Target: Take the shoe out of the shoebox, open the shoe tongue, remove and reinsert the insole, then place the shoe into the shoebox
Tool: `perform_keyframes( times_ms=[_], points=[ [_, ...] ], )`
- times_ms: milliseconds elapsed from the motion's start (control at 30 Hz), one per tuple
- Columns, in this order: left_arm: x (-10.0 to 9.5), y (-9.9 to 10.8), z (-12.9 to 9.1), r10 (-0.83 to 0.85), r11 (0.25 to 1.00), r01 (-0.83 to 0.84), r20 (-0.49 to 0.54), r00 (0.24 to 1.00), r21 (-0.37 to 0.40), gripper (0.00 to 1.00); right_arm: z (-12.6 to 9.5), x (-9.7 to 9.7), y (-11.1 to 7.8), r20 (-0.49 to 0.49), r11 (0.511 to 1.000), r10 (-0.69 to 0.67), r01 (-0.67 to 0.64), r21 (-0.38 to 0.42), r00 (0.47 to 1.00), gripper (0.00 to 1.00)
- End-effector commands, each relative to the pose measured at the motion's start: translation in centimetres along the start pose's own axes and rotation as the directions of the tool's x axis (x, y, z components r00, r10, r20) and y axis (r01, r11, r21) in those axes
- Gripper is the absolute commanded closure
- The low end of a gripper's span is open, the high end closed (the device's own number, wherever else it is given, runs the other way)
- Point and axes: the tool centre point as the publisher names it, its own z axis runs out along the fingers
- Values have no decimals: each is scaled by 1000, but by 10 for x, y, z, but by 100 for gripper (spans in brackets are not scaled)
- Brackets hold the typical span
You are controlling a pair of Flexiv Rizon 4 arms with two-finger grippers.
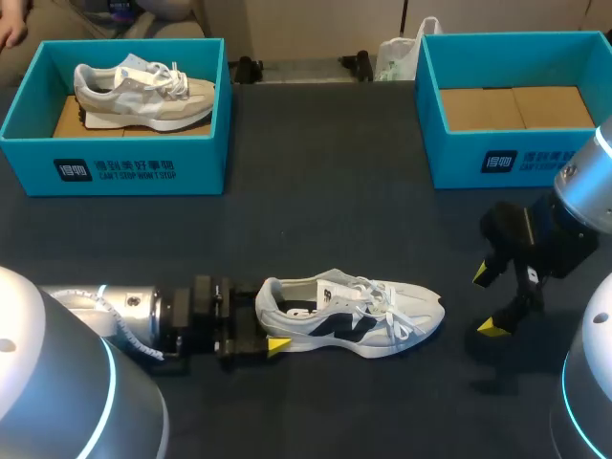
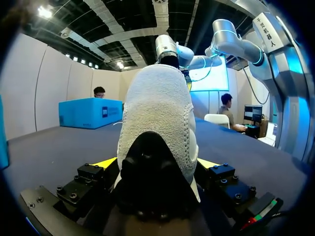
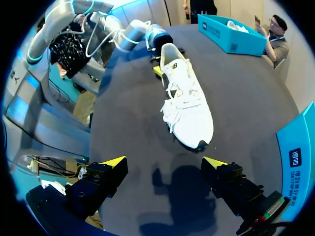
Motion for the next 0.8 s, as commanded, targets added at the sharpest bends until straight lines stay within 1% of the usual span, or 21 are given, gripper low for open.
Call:
perform_keyframes(
  times_ms=[33, 467, 633, 667, 700, 733, 767, 800],
  points=[
    [-1, -1, 8, 2, 1000, -2, 5, 1000, -1, 0, 0, 1, -1, 3, 1000, 0, 0, 0, 1000, 0],
    [-1, -2, 22, -4, 1000, 4, -16, 1000, 10, 0, 0, 1, -1, 3, 1000, 0, 0, 0, 1000, 0],
    [-2, -2, 24, -18, 999, 20, -32, 999, 33, 0, 0, 1, -1, 3, 1000, 0, 0, 0, 1000, 0],
    [-3, -2, 24, -20, 999, 21, -33, 999, 35, 9, 0, 1, -1, 3, 1000, 0, 0, 0, 1000, 0],
    [-3, -1, 24, -20, 999, 21, -36, 999, 37, 51, 0, 1, -1, 3, 1000, 0, 0, 0, 1000, 0],
    [-3, -1, 24, -19, 999, 21, -37, 999, 38, 69, 0, 1, -1, 3, 1000, 0, 0, 0, 1000, 0],
    [-4, -1, 25, -19, 999, 21, -41, 999, 38, 88, 0, 1, -1, 3, 1000, 0, 0, 0, 1000, 0],
    [-5, -1, 25, -19, 999, 21, -48, 999, 39, 100, 0, 1, -1, 3, 1000, 0, 0, 0, 1000, 0]
  ],
)
